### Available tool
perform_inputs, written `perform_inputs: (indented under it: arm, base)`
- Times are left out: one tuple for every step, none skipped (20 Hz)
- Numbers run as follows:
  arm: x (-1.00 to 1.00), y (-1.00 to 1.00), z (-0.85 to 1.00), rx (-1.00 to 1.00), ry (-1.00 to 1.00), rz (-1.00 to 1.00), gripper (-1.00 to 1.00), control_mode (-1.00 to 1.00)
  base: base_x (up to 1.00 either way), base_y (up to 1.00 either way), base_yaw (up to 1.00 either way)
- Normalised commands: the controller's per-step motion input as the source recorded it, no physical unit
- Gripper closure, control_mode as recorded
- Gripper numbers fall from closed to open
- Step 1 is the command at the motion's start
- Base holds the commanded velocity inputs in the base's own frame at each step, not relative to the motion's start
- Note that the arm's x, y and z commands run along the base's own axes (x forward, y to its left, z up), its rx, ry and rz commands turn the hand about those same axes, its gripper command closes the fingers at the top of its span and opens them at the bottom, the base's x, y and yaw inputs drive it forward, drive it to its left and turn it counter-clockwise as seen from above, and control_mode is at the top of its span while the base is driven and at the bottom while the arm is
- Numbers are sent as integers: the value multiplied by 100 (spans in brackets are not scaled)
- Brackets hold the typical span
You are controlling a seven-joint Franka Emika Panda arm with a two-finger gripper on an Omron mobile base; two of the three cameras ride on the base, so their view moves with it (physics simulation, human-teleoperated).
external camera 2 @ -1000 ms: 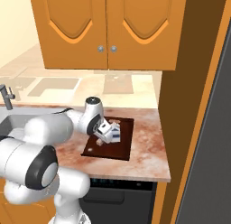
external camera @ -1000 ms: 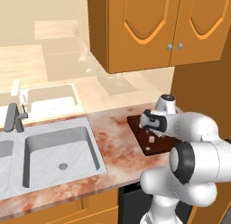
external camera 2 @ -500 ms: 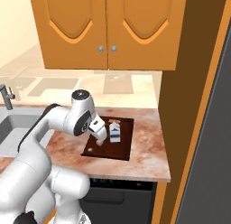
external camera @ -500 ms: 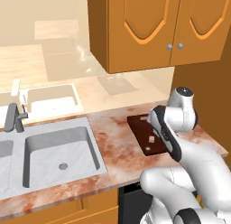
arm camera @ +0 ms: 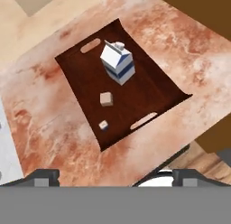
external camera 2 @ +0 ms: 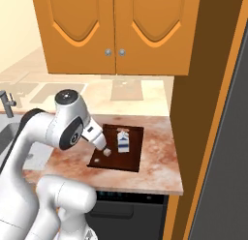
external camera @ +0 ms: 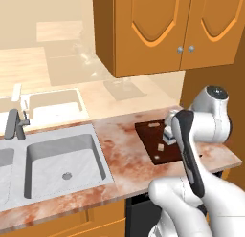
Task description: Take out the milk from the fridge and place it on the tray on the counter. Then take the sugar cube near the tray and place it in the tray.
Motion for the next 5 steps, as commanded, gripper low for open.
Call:
perform_inputs:
  arm:
    - [-64,19,63,0,-3,0,-100,-100]
    - [-76,24,56,0,-2,0,-100,-100]
    - [-82,24,58,0,-2,0,-100,-100]
    - [-94,26,51,0,-4,0,-100,-100]
    - [-100,25,48,0,-5,0,-100,-100]
  base:
    - [0,0,0]
    - [0,0,0]
    - [0,0,0]
    - [0,0,0]
    - [0,0,0]
